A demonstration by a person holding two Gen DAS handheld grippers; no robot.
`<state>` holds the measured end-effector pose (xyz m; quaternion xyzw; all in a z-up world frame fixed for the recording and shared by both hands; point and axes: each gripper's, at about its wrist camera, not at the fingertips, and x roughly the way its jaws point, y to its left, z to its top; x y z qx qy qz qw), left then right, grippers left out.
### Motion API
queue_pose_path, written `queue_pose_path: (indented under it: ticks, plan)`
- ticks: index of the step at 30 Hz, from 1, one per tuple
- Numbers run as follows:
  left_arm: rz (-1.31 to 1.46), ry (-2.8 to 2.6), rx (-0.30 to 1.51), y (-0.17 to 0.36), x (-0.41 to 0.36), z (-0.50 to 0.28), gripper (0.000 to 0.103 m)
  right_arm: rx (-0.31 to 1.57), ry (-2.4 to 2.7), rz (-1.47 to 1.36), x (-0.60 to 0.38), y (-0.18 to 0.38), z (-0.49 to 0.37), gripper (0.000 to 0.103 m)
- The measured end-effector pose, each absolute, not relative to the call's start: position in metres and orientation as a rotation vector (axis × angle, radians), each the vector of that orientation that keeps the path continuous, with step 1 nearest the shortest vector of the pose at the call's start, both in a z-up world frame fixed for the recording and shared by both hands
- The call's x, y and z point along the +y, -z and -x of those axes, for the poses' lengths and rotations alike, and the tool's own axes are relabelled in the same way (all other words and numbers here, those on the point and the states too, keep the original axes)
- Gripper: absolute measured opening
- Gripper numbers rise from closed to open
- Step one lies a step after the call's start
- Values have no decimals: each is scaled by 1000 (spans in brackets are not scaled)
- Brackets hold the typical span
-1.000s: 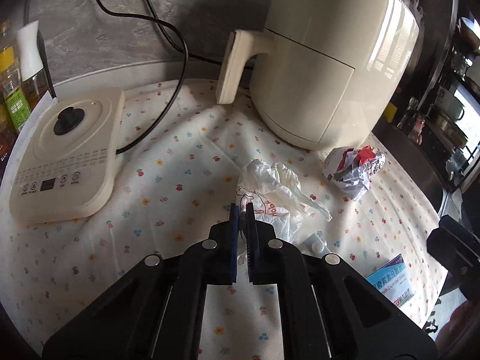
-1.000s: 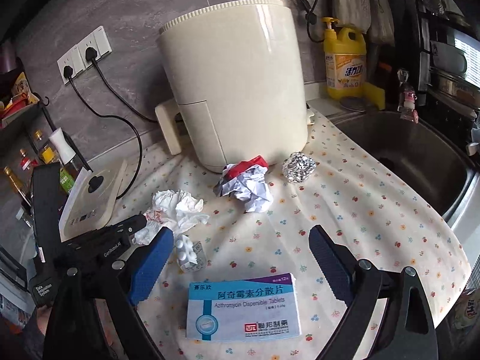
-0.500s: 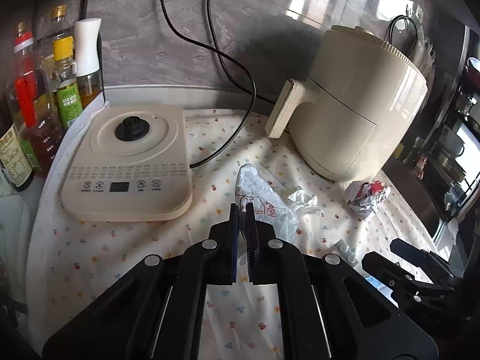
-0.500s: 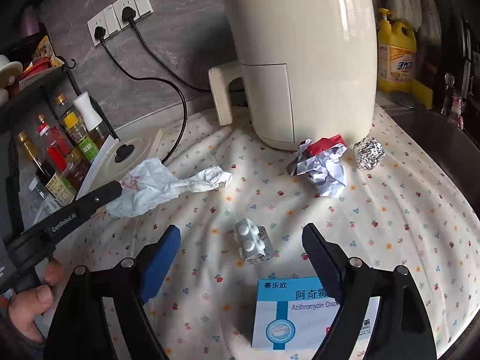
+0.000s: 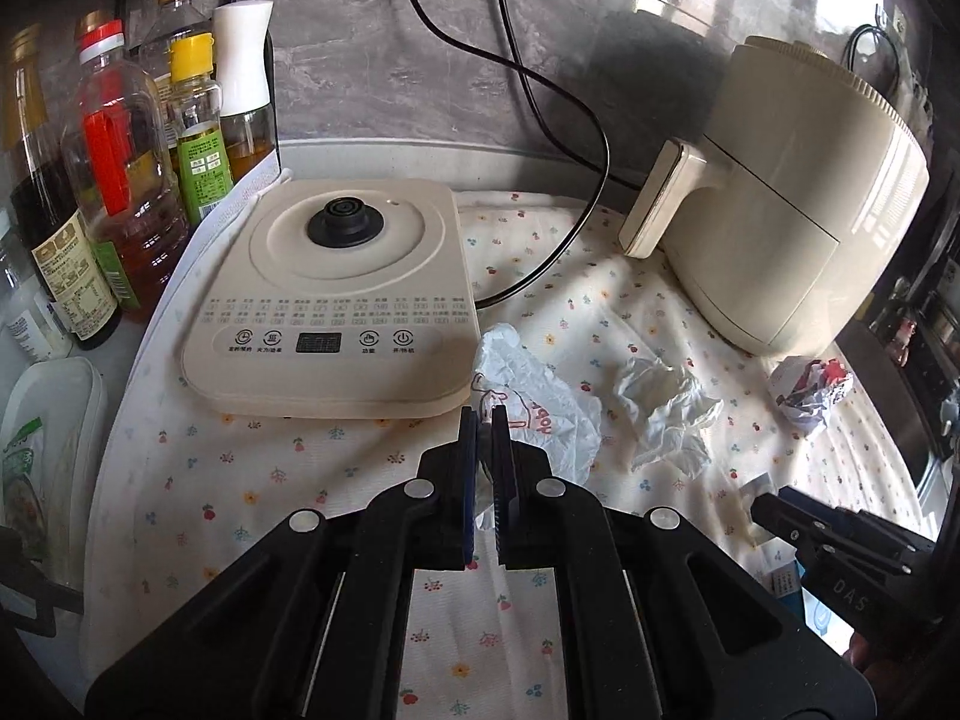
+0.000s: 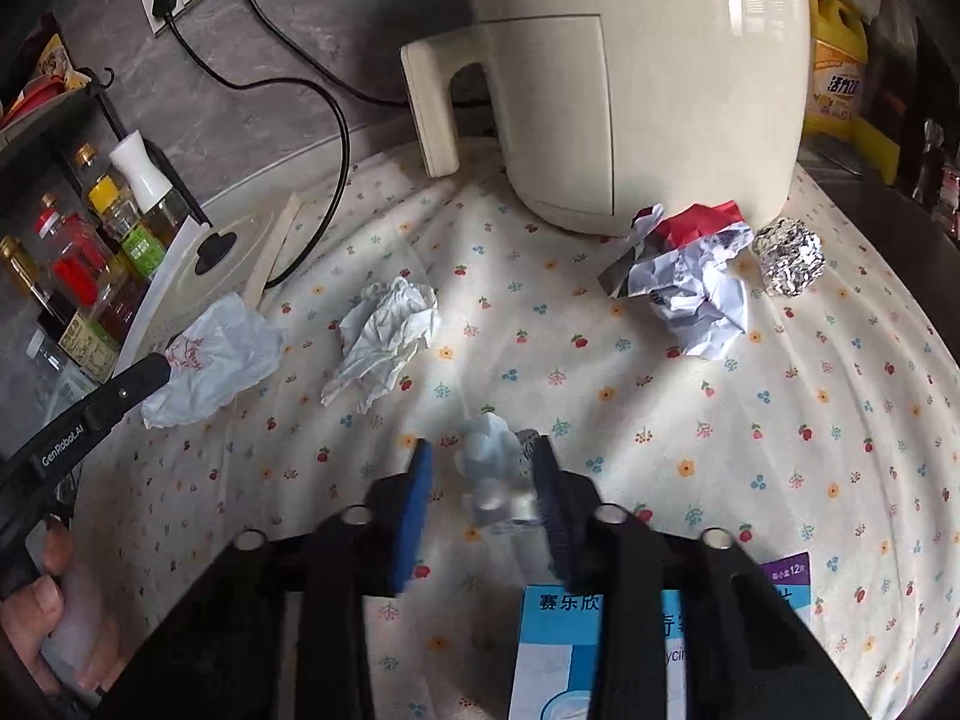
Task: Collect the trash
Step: 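Grasp the white pill blister with the right gripper while the left lifts the bag, then carry the bag and blister over the white bin and open both grippers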
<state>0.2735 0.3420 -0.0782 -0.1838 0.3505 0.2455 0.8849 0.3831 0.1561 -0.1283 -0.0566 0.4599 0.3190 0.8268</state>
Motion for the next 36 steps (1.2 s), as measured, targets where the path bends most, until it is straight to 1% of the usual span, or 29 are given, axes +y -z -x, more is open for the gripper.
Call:
queue_pose_path:
  ticks: [8,21,28,36]
  plan:
    - [371,-466,732,78,330,-281,6,882,-726,100,142,103,-359,20]
    - [317,-299,687,55,285,-273,6,756,-634,16,87,61,-309,20]
    - [287,-162,680,50,233,-275,6,721,-521,-31,32,49,-281,20]
    - [237,-5,664,39,153,-284,6,700,-386,-87,-47,45,-262,20]
